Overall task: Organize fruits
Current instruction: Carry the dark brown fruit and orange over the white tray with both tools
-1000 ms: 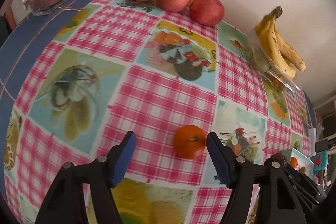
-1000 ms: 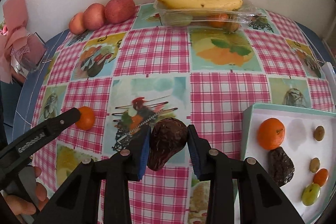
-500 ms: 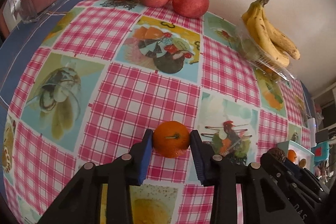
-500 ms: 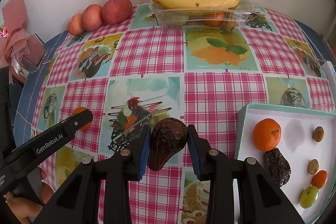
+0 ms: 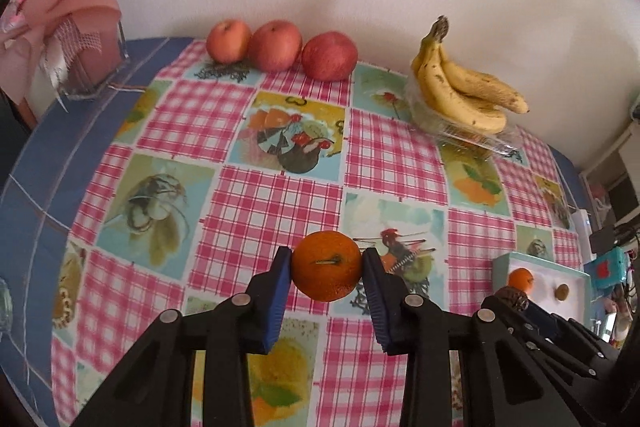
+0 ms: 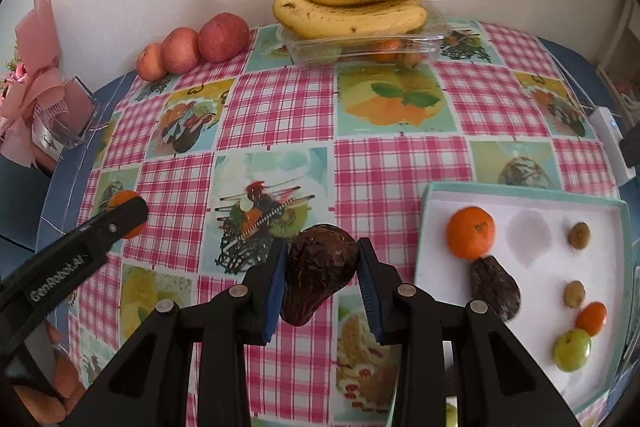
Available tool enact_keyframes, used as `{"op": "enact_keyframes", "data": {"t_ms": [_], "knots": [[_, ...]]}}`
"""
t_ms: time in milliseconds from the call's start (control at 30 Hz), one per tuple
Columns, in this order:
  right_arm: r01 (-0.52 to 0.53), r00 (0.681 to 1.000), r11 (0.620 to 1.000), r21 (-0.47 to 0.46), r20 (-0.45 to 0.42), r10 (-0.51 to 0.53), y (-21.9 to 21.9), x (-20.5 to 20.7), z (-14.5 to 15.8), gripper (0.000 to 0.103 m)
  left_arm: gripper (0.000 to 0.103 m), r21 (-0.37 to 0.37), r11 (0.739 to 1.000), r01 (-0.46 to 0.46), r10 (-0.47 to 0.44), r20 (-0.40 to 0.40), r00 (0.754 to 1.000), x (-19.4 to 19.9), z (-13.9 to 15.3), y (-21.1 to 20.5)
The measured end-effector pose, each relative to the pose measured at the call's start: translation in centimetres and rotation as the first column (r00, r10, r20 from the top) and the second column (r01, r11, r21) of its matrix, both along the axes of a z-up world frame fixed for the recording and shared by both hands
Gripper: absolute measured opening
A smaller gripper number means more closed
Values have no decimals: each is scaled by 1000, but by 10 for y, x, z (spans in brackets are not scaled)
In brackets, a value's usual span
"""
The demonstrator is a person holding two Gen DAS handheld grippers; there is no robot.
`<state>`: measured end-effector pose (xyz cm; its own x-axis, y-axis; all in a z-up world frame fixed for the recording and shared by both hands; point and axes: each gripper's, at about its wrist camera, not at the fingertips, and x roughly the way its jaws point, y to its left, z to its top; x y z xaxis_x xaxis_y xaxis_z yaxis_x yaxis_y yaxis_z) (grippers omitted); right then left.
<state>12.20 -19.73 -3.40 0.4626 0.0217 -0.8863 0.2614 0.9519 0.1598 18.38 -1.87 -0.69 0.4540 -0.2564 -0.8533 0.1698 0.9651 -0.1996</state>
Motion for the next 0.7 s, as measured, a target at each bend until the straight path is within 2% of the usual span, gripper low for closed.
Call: {"op": "enact_keyframes", "data": {"t_ms": [200,700], "knots": [[14,1000,1000,5,-1,-14,-5,-24,5,36,38,-49,999,18,-17,13,1000,-28,14,-8],[38,999,999,-2,25,-38,-21,-83,19,36,38,9,999,53,-53,80,995,-89,30,-30]]}}
